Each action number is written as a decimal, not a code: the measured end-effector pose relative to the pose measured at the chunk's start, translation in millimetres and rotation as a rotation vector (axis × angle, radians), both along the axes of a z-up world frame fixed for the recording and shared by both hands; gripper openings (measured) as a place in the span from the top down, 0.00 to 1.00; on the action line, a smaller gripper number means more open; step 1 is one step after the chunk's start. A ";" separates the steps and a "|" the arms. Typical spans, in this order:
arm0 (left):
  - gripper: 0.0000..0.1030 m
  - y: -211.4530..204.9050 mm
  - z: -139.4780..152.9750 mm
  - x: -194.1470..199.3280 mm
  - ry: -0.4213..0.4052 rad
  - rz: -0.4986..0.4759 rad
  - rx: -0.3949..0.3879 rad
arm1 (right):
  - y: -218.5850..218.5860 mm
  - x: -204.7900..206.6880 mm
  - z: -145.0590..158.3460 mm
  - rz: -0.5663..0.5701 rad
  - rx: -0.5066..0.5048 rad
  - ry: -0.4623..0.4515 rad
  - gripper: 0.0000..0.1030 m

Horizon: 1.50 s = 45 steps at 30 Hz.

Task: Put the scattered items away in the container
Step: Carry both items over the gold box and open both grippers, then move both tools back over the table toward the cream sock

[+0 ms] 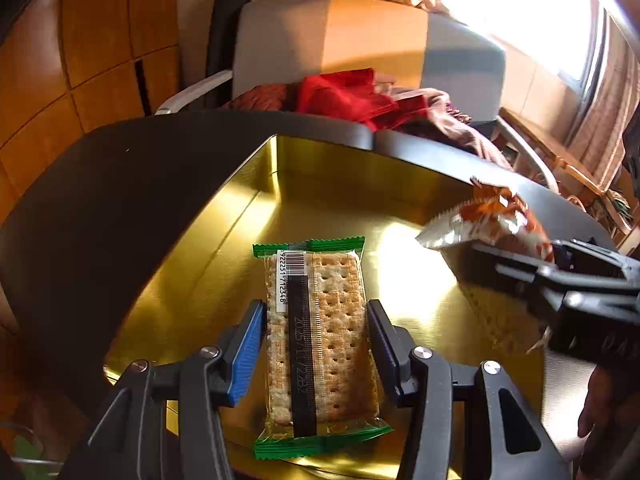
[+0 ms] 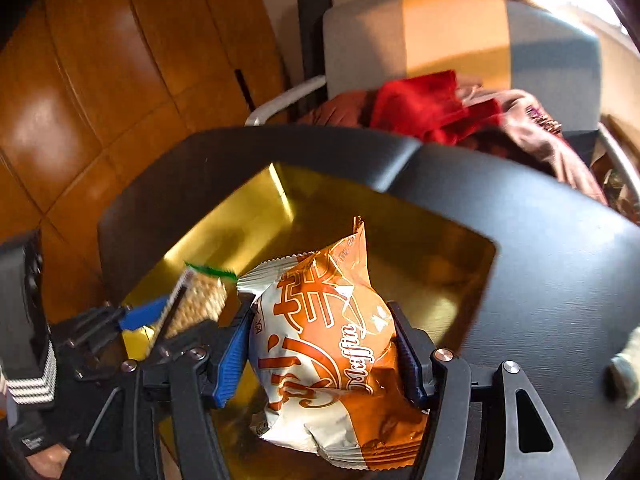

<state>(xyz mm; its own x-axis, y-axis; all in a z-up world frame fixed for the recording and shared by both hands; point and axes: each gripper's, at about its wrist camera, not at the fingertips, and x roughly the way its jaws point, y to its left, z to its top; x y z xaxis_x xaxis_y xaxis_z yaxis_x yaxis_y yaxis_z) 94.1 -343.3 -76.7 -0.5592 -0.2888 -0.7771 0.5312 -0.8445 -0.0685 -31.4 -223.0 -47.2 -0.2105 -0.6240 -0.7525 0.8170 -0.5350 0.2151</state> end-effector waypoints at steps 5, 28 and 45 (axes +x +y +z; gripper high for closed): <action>0.50 -2.1 -5.4 4.4 -0.014 0.011 0.011 | -6.6 0.9 -21.0 0.021 0.047 -0.020 0.37; 0.41 45.5 57.8 12.2 0.101 0.016 -0.118 | 81.1 18.2 24.0 -0.250 -0.048 0.191 0.04; 0.40 214.0 57.3 -94.0 0.073 -0.414 -0.024 | 335.3 -18.8 -20.9 -0.780 -0.104 -0.025 0.05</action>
<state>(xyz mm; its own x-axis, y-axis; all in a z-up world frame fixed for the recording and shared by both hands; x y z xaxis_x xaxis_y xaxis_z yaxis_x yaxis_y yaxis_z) 0.1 -129.3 -19.3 -0.6849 -0.0463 -0.7271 0.1416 -0.9874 -0.0705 -50.2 112.3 -68.2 -0.6008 -0.3707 -0.7083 0.2084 -0.9280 0.3090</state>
